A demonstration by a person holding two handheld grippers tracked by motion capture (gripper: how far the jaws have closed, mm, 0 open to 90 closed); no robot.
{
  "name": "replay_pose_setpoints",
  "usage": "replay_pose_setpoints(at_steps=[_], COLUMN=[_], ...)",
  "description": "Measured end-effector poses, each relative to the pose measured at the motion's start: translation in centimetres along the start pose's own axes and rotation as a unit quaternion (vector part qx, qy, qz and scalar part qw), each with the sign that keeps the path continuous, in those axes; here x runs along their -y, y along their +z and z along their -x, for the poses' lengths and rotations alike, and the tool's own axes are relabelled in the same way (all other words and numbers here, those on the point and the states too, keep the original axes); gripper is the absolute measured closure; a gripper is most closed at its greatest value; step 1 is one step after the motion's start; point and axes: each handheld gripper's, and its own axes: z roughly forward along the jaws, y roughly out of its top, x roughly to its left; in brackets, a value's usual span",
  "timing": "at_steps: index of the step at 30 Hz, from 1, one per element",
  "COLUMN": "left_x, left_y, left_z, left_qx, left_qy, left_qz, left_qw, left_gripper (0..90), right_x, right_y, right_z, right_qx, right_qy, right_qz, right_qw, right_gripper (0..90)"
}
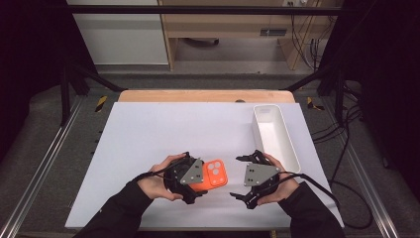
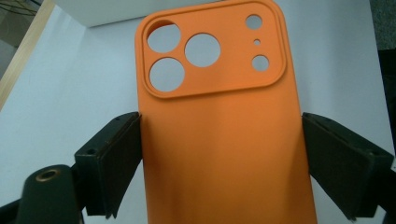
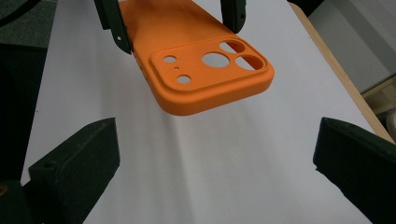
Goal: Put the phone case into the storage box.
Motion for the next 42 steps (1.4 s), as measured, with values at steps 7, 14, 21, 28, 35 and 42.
replay_pose_setpoints(at_steps=[7,14,21,28,35,42], left_x=[-0.8,-1.6,-2.0,-2.3,-2.4,-2.5], left_y=[0.2,0.4,0.6,0.6,0.7,0.8], left_z=[0.3,0.5,0.8,1.0,1.0,1.2], left_qx=[0.004,0.002,0.006,0.011,0.017,0.022], left_qy=[0.014,0.032,0.041,0.047,0.05,0.052], left_qz=[0.003,0.008,0.009,0.015,0.015,0.018], left_qw=[0.9999,0.9994,0.9991,0.9987,0.9985,0.9982], left_gripper=[14.0,14.0,14.0,14.1,14.1,14.1], right_x=[0.0,-0.1,-0.2,-0.3,-0.3,-0.2], right_y=[0.3,0.6,1.0,1.4,1.7,2.0], right_z=[-0.1,-0.1,0.1,0.2,0.3,0.3], right_qx=[-0.008,-0.014,-0.025,-0.043,-0.057,-0.075], right_qy=[-0.003,-0.006,-0.004,-0.001,-0.003,-0.005], right_qz=[0.006,0.008,0.01,0.021,0.026,0.032], right_qw=[0.9999,0.9999,0.9996,0.9989,0.998,0.9967], right_gripper=[1.0,1.1,1.3,2.1,2.5,4.0])
